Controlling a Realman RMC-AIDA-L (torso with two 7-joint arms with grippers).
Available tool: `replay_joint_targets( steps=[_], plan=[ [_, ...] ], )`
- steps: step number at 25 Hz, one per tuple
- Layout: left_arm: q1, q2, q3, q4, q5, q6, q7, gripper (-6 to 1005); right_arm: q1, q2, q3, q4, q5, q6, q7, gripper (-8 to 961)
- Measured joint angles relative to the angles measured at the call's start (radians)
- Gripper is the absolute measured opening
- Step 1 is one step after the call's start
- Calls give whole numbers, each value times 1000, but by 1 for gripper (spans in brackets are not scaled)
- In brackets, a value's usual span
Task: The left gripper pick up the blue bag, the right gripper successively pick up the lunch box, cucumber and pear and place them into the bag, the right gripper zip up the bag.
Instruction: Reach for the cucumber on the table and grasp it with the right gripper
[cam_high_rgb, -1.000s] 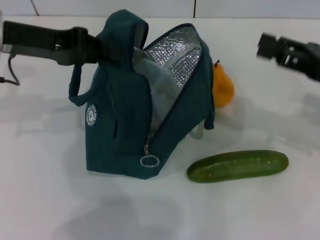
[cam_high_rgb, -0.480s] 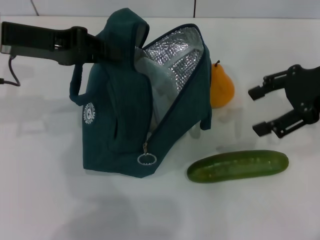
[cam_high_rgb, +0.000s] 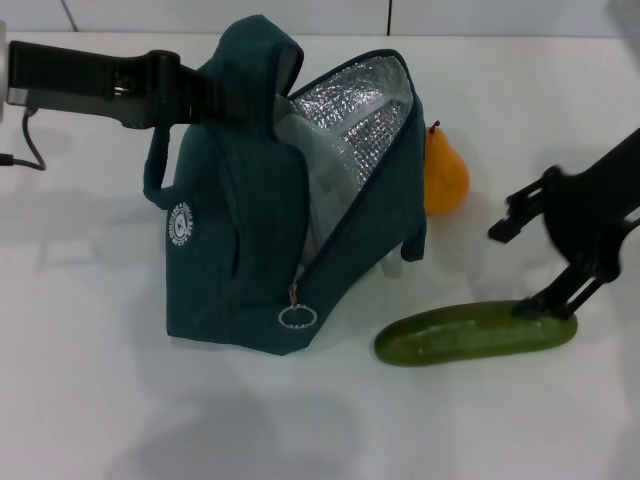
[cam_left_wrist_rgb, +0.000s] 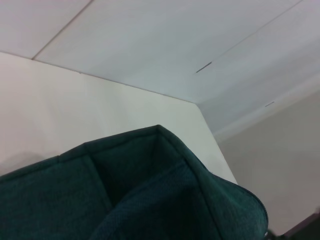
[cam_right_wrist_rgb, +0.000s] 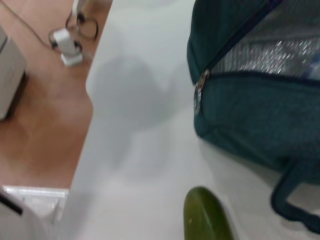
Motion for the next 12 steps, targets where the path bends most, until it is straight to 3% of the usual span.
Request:
replay_joint_targets(
  steps=[4,6,12],
  plan=[
    [0,-1,0,1,0,0,0,49,2,70,-35,0,-117,48,-10,876],
    [-3,0,0,1,0,-1,-1,49,-7,82,-100,7,-135,96,-7,876],
    [-4,3,1,1,0,-1,-2,50,-25,84,-153,13,-124,146,-3,875]
  ],
)
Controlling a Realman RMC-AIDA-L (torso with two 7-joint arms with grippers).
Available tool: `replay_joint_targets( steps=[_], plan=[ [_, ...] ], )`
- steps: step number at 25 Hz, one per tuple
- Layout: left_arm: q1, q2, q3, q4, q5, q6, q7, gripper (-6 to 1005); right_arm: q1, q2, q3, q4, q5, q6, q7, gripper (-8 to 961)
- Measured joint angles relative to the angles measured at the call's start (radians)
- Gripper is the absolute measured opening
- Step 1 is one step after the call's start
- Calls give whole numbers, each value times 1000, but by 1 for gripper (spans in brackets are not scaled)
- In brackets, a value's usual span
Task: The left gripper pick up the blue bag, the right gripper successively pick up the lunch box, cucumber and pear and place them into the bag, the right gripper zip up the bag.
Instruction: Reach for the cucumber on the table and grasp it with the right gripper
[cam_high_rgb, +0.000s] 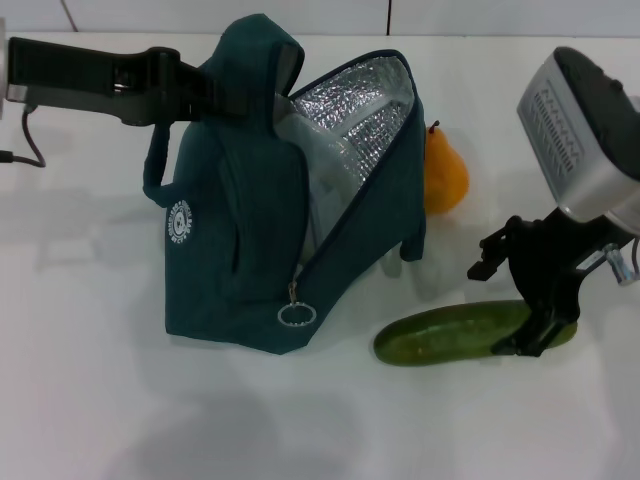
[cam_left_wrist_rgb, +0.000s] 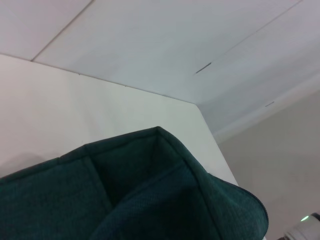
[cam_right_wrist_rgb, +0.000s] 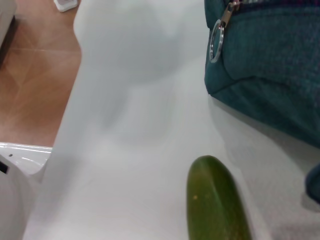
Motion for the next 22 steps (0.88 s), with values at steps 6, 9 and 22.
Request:
replay_joint_targets(
  steps=[6,9,22],
  plan=[
    [0,-2,1,0,0,1,0,49,-16,2,-54,20,12,37,2,875],
    [0,-2,1,0,0,1,1,50,-26,3,-76,35,14,73,3,875],
    [-1,0,1,0,1,2,3,49,-32,2,-126,37,22,92,4,724]
  ],
)
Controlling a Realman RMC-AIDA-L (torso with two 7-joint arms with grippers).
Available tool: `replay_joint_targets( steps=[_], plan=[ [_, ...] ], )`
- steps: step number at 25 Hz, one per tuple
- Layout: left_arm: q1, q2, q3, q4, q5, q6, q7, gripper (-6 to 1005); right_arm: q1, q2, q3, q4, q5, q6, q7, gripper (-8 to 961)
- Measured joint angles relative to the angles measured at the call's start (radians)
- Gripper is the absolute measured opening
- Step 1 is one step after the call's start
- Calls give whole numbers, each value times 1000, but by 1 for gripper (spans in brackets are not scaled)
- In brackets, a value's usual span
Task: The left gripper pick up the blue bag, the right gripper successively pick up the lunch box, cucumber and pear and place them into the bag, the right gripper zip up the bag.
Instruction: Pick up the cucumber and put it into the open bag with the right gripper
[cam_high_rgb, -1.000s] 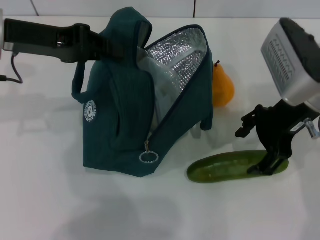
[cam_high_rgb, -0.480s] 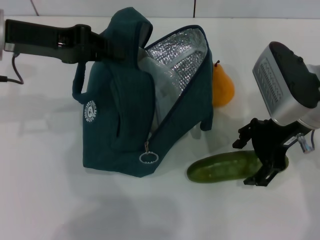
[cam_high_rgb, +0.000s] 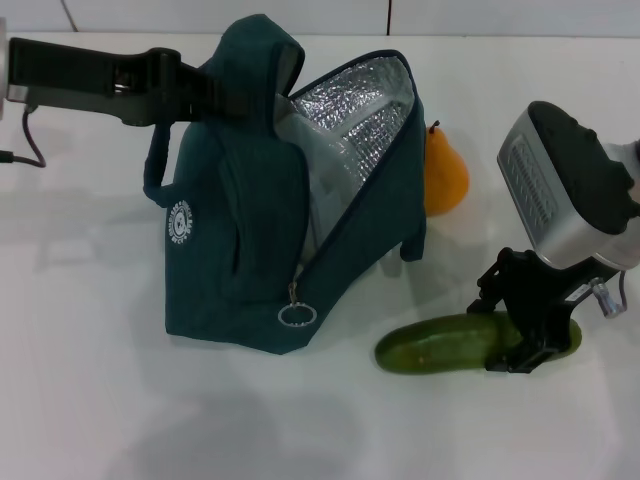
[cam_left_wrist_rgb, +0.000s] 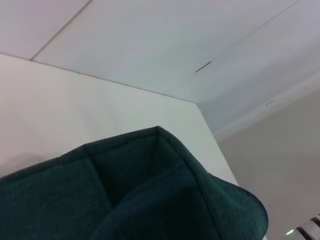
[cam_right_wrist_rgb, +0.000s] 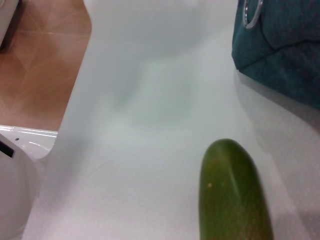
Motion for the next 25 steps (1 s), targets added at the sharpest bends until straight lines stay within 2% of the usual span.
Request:
replay_joint_targets(
  steps=[3,7,11,15,16,19,22,25],
  plan=[
    [-1,1,0,0,1,1,0,50,-5,-2,-1,-7,0,0,0,630],
    [-2,2,0,0,2,1,1,50,-7,-3,7,-14,4,-11,0,601],
    [-2,3,0,0,2,2,1,50,-7,-6,49,-45,26,-97,0,571],
    [-3,3,0,0,3,2,1,49,0,-11,196,-91,106,-297,-6,564],
    [-4,3,0,0,3,1,1,49,2,-13,260,-99,134,-358,-8,564],
    [-6,2,0,0,4,2,1,49,3,-19,390,-98,192,-447,-11,563],
    [-6,1,0,0,4,2,2,49,-2,-34,579,-22,287,-492,-9,563],
    [-7,-1,2,-1,4,1,0,49,-4,-49,694,98,359,-480,-4,562]
  ],
)
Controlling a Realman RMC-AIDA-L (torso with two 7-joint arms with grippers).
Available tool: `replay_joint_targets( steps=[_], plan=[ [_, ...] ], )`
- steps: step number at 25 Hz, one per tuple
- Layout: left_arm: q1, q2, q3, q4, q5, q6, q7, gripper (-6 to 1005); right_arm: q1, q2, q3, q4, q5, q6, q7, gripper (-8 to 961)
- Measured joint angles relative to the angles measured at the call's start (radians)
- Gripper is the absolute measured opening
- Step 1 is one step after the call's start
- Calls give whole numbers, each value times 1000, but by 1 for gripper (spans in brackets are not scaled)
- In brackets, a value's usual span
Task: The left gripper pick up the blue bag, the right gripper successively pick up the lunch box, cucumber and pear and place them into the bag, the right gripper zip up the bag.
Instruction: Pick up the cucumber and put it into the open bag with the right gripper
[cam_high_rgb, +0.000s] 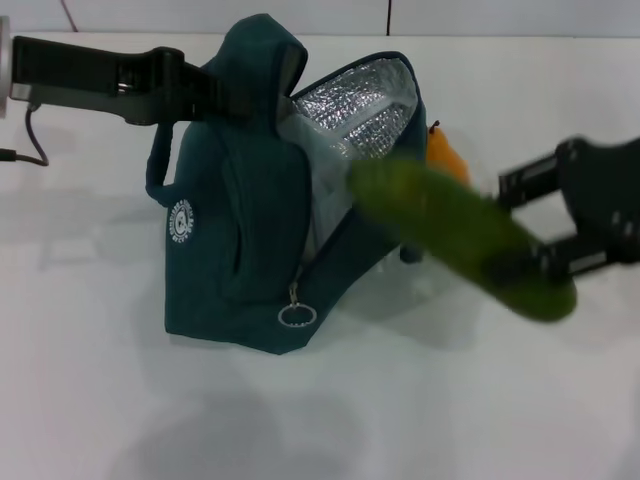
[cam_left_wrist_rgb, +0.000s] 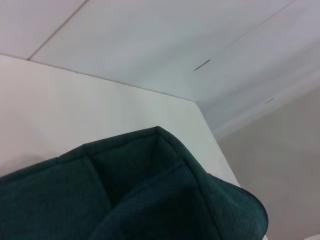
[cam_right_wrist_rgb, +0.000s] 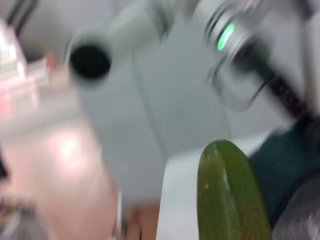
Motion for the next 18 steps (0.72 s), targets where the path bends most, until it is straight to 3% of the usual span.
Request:
replay_joint_targets(
  steps=[2,4,6,9,11,18],
  plan=[
    [0,0,8,-1,0,0,-2,50,0,-17,70,146,80,30,-6,562],
    [0,0,18,-1,1,1,-3,50,-1,-20,75,187,105,45,-13,562],
    [2,3,22,-1,2,1,-2,50,-7,-11,76,233,141,83,-26,562],
    [7,5,22,-2,2,3,0,50,-30,31,74,263,193,160,-62,561],
    [10,6,22,-4,2,5,1,50,-41,48,44,304,250,211,-107,561],
    [11,9,22,-6,3,6,16,49,-29,50,-151,511,611,334,-308,560]
  ],
)
